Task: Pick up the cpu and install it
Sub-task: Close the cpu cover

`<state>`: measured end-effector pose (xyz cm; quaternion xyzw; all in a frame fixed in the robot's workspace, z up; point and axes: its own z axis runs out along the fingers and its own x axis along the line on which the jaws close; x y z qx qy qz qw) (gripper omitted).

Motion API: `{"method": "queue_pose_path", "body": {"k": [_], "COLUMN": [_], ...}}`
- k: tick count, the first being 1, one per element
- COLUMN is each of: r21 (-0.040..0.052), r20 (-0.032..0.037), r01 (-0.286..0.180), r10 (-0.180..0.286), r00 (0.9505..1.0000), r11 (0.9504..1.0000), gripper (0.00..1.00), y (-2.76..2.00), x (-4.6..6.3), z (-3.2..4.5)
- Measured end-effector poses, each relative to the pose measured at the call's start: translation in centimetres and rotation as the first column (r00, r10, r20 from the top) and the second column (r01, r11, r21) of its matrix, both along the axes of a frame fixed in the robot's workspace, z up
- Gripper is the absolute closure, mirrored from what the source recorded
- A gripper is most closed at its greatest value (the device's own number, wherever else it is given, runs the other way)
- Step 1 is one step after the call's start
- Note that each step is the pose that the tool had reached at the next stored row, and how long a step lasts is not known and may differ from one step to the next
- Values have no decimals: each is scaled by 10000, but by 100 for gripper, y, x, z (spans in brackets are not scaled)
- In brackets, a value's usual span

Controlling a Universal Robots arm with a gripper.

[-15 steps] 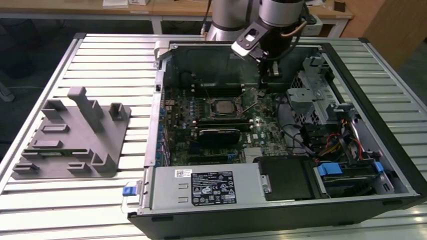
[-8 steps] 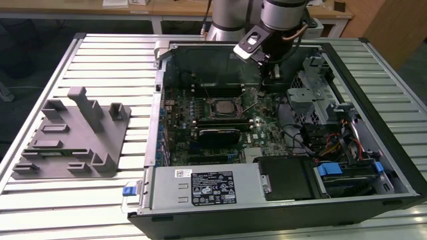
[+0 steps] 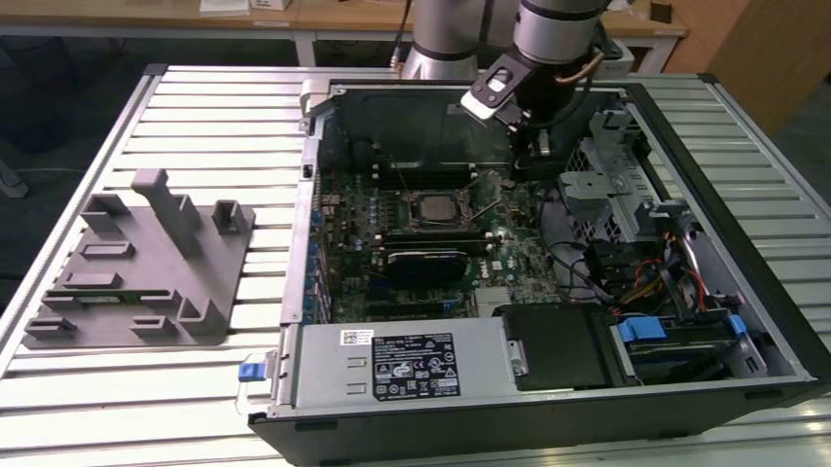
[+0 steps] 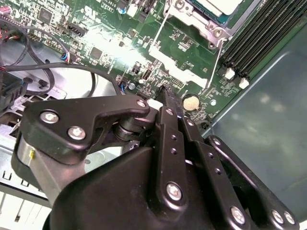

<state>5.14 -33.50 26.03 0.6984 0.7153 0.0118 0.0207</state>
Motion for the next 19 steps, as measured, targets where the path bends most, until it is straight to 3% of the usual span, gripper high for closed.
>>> {"method": "queue_pose_path", "body": {"k": [15,16,18,19], "r21": [-7,-4,-6,-8], "r20": [-36,-81,-329,-385], "r01": [0,0,0,0], "r10": [0,0,0,0], "r00": [10000,10000,9995,9993], "r11": [10000,10000,10000,10000], "gripper": [89,89,89,89], "y": [0,0,0,0], "x": [26,27,28,28], "z": [-65,-68,-72,-72]}}
